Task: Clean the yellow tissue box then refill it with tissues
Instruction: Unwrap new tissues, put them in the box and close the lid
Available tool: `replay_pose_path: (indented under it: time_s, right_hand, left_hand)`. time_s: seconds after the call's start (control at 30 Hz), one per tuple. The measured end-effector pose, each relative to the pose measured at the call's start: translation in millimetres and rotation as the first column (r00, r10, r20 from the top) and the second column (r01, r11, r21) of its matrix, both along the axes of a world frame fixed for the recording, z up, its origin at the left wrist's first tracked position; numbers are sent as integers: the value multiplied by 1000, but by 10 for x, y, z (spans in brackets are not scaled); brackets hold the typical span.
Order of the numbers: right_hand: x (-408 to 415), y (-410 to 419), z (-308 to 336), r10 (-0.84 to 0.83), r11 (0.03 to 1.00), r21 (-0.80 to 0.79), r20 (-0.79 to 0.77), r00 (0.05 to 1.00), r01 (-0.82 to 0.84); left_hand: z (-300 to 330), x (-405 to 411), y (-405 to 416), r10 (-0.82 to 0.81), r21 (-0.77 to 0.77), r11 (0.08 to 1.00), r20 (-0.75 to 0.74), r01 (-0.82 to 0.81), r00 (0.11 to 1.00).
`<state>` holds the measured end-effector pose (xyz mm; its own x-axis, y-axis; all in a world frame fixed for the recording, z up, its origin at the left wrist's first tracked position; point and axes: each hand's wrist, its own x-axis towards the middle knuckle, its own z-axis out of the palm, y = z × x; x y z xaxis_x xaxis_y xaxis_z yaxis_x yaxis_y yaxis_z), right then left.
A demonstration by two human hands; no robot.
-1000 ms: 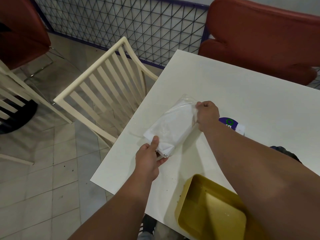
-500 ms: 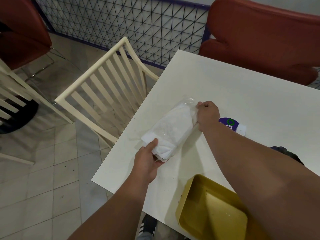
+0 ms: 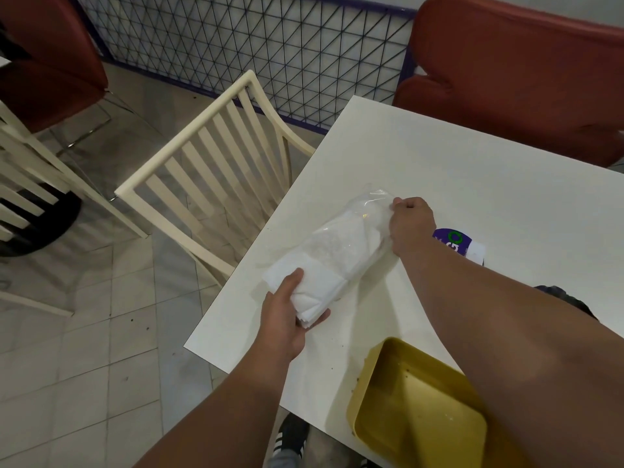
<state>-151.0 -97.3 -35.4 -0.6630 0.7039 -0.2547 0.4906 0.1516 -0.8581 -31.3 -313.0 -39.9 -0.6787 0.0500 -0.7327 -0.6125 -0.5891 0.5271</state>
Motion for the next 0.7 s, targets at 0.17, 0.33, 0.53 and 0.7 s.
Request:
replay_pose_path:
  time_s: [0.17,0.33,0.53,0.7]
  right_hand:
    - [-12,34,13,-1,1000,12,-7,1000,1]
    - [-7,62,10,-3,1000,18,7,1000,3]
    - [255,-68,192,169,873,478,-122,978,-91]
    - [503,-388,105,664,635,422,129,736,-647]
  left_hand:
    - [37,-8,24,32,-44,998,-20,-33,999]
    - [6,172,-188,54,-60,997,-50,-57,997]
    - [81,176,-158,27,-48,998,-19,-28,999]
    - [97,225,-250,19,-57,998,-29,-20,999]
